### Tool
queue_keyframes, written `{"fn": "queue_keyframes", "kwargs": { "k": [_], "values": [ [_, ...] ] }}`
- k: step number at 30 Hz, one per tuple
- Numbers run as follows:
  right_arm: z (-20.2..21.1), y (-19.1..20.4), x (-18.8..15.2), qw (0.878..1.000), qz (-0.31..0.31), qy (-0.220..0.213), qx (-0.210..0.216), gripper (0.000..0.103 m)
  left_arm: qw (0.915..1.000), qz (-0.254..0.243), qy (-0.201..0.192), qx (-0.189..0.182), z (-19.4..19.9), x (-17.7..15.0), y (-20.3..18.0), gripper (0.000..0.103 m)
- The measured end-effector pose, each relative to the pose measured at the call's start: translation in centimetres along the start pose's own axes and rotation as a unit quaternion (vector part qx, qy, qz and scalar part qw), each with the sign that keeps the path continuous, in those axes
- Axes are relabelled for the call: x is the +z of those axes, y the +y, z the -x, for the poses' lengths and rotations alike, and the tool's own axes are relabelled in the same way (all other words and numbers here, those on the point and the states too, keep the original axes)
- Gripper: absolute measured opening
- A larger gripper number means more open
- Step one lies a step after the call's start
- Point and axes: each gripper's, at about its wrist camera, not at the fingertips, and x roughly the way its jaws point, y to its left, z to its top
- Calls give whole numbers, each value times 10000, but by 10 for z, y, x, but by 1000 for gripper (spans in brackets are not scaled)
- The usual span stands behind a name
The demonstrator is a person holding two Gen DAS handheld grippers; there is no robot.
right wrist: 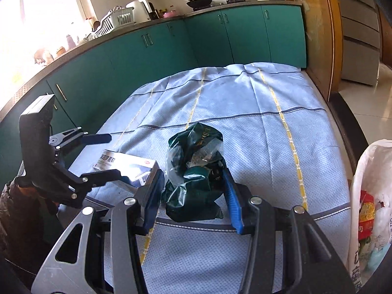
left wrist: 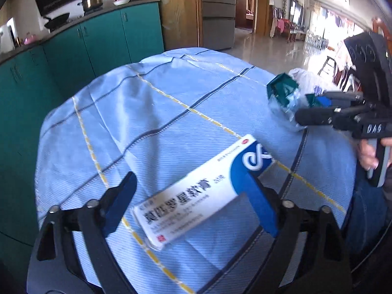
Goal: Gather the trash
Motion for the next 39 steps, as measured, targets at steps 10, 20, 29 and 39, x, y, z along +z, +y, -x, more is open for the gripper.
{"fn": "queue_keyframes", "kwargs": {
  "k": [10, 20, 29, 39],
  "values": [
    [0, 5, -4, 9998, 129, -53, -156, 48, 9974, 626, 135, -334, 7, -5, -14, 43],
    [0, 8, -8, 9997, 143, -49, -217, 48, 9967, 806, 96, 65, 15, -10, -15, 83],
    [-7, 11, -10, 9983, 298, 60, -503, 48, 9976, -157, 537, 405, -8, -16, -42, 88],
    [-9, 13, -10, 9975, 396, 42, -584, 49, 9969, 424, 491, 445, -2, -18, -28, 28]
  ]
}}
